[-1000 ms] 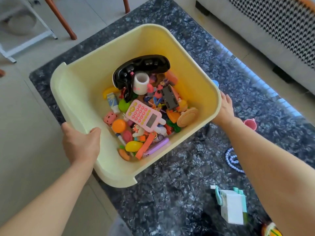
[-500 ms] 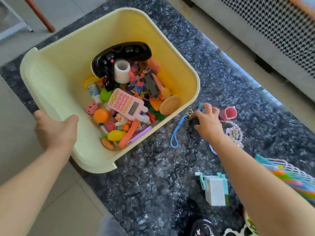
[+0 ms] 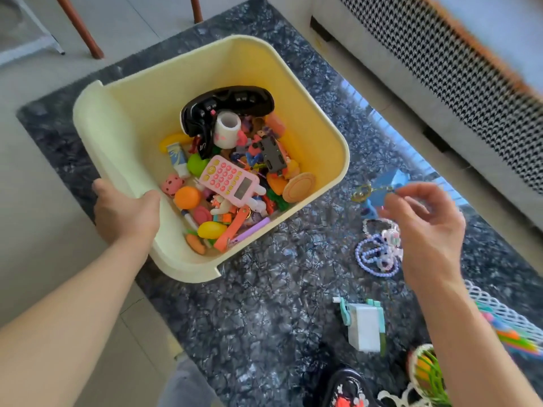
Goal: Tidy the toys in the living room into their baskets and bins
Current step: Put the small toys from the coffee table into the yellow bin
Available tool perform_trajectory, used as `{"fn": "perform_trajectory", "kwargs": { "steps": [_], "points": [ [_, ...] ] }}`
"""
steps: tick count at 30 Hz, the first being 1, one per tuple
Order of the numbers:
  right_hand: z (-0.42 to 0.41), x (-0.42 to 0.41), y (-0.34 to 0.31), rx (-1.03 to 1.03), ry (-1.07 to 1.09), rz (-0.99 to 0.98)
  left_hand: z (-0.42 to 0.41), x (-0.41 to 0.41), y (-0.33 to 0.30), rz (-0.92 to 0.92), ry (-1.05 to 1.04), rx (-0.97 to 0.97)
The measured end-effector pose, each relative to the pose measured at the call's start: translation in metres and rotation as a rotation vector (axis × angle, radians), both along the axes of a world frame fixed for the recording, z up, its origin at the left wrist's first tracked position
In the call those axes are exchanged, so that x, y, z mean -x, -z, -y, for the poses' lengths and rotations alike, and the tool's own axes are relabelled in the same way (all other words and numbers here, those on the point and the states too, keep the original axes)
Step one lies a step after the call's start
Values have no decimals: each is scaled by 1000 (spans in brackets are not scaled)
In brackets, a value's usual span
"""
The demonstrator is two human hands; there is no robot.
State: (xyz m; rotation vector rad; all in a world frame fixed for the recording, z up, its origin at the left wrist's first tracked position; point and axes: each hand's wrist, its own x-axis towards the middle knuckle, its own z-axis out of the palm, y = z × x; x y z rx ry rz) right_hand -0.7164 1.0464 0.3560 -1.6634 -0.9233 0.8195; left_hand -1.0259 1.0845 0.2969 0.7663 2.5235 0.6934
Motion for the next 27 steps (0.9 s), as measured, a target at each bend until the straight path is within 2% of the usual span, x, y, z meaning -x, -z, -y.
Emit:
{"fn": "perform_trajectory", "kwargs": {
  "steps": [3,7,13,16,18,19,23,25,27],
  "points": [
    [-36,22,-52,-161,-119,-98,1,3,1,21,5,-13],
    [-88,58,-67,-167,-215,-72,0,5,4,45,15,-25],
    [-128,96,8,165,-218,121,1,8,8,30,2,-55],
    [-122,96,40,358,-269,233,1,10,12,-29,75,-105],
    [-111,90,43,415,-328,293,0,12,12,-94,160,-145],
    [-102,83,39,376,-329,291,1,13,12,-155,227,-165],
    [-55,32,22,62,-108,328,5,11,11,-465,573,-284],
    [-27,-15,37,137,-53,423,15,-10,5,-417,775,-358],
    [-1,-56,61,401,-136,574,31,-38,-5,-309,1010,-352]
  ]
}}
